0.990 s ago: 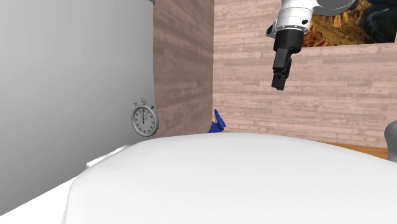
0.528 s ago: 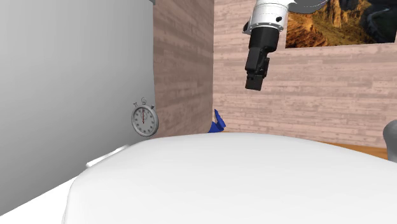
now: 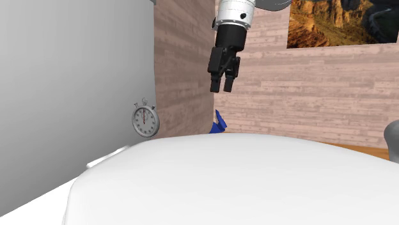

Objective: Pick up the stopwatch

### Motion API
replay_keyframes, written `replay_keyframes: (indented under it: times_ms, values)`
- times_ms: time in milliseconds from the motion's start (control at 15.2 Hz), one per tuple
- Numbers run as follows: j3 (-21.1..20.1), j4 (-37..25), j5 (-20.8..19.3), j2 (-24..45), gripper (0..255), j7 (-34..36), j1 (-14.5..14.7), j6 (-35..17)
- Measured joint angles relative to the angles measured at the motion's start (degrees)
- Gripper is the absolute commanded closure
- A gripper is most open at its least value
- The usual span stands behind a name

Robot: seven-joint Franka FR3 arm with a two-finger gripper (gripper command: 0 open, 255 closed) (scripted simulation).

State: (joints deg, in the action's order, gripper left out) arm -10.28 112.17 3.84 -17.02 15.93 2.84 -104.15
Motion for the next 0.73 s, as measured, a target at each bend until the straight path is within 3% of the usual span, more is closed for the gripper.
replay_keyframes:
  times_ms: [264,726]
  values:
    - [-2.98,-7.77,-2.85,8.57,0,3.62,0.86,-0.81]
    - [-7.08,-25.55,-10.14,24.40,0,10.39,4.39,2.15]
